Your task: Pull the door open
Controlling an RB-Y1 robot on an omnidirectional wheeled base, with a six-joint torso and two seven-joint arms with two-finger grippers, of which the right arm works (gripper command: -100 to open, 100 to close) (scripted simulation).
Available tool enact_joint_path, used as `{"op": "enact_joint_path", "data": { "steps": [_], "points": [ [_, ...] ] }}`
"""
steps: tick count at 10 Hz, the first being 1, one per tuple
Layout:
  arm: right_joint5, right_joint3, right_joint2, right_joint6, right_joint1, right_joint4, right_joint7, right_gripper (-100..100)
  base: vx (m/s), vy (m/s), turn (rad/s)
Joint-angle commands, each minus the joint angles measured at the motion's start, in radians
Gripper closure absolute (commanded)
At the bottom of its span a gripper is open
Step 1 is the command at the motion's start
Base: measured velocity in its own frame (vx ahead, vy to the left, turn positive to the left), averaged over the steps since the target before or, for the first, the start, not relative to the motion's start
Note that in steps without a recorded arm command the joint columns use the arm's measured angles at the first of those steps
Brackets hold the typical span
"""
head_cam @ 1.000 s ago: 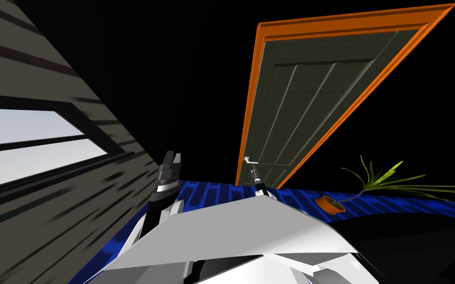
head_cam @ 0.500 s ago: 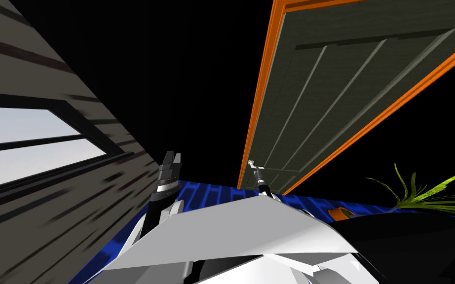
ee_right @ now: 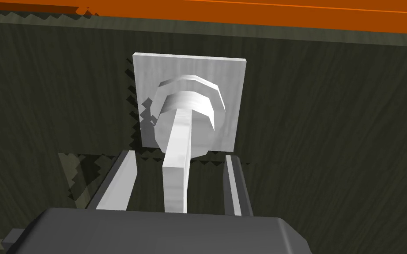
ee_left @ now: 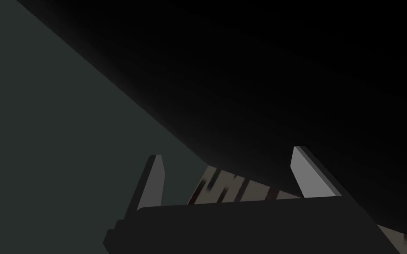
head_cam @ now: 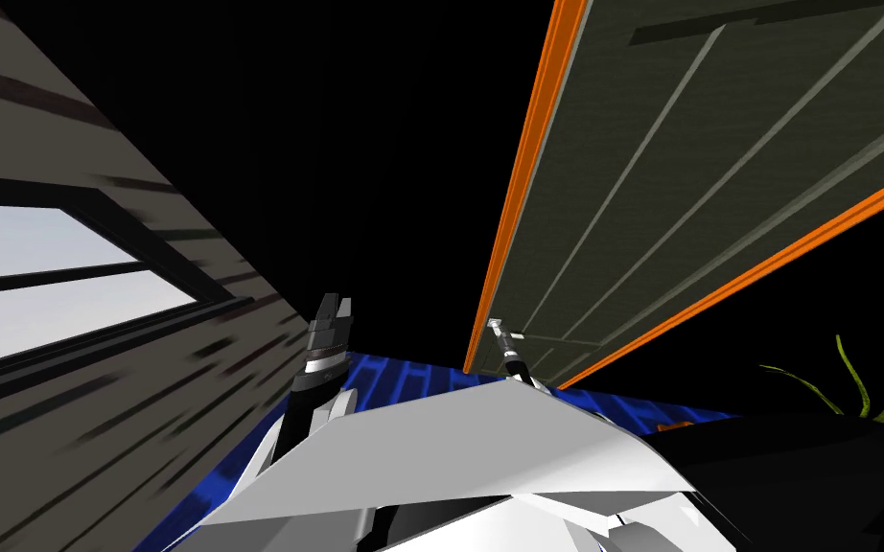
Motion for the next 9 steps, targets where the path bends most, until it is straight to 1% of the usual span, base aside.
{"op": "enact_joint_path", "data": {
  "steps": [1,5,6,7,9],
  "points": [
    [0.000,0.000,0.000,0.001,0.001,0.000,0.001,100,-0.032,0.009,-0.019],
    [0.000,0.000,0.000,0.001,0.001,0.000,0.001,100,-0.012,0.003,0.004],
    [0.009,0.013,-0.002,0.001,0.004,-0.003,-0.008,100,-0.100,-0.012,0.039],
    [0.011,0.018,-0.003,0.000,0.005,-0.004,-0.011,100,-0.162,-0.027,0.051],
    [0.025,0.039,-0.009,-0.003,0.008,-0.011,-0.026,100,-0.187,-0.021,0.056]
  ]
}}
